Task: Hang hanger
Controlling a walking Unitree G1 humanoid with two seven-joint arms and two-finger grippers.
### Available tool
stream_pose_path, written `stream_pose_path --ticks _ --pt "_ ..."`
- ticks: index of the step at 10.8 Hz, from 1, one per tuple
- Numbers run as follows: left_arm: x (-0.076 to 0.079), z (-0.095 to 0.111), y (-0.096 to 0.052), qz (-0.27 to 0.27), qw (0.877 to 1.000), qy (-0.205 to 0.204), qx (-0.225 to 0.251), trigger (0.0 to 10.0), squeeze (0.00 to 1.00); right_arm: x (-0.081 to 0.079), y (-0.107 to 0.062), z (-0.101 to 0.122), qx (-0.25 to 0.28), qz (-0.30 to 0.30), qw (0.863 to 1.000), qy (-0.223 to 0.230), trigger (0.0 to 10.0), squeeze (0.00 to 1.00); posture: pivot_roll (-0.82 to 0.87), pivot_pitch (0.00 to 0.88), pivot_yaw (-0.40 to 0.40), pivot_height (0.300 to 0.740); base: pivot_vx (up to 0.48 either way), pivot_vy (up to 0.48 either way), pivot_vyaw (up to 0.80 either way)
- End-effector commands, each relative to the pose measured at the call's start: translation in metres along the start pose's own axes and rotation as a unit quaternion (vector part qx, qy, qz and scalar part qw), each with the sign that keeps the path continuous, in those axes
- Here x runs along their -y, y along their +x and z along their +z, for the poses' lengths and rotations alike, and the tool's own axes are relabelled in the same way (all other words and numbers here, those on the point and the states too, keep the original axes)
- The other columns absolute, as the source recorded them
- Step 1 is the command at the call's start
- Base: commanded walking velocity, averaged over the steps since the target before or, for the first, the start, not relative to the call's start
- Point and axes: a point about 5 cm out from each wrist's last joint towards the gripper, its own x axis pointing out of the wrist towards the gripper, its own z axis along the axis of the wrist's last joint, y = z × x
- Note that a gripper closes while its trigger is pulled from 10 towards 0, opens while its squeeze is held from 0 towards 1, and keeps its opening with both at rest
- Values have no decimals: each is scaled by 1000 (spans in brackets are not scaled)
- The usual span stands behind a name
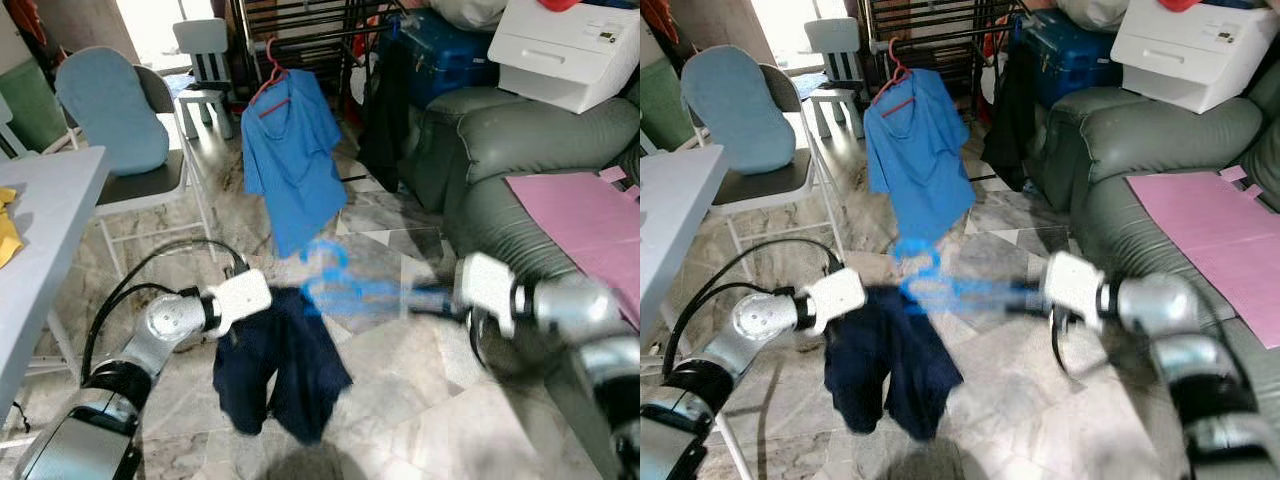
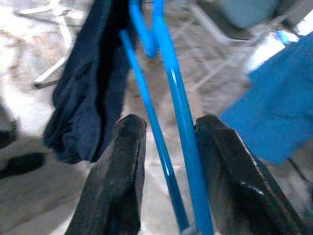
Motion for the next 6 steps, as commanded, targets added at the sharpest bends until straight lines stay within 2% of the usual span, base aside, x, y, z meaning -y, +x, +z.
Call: stream_pose_path --ticks 1,2,3,4,6 --pt "-25 2 -12 72 997 -10 3 0 0 5 -12 -12 -44 -23 999 3 10000 1000 -93 0 101 740 0 0 0" --pt "-23 -3 -14 65 998 -4 -9 0 0 15 -20 -16 -74 -60 995 -8 10000 1000 -92 0 103 740 0 0 0" --pt "-19 -7 -15 62 998 -4 -15 0 0 32 -28 -14 -97 -133 986 -38 10000 1000 -93 0 106 740 0 0 0" --pt "-17 -10 -15 60 998 -4 -21 0 0 50 -37 -11 -115 -220 967 -59 10000 1000 -92 0 105 740 0 0 0" --pt "-17 -12 -15 75 997 -10 -26 0 0 56 -36 -8 -89 -288 952 -58 10000 1000 -99 0 110 740 0 0 0"
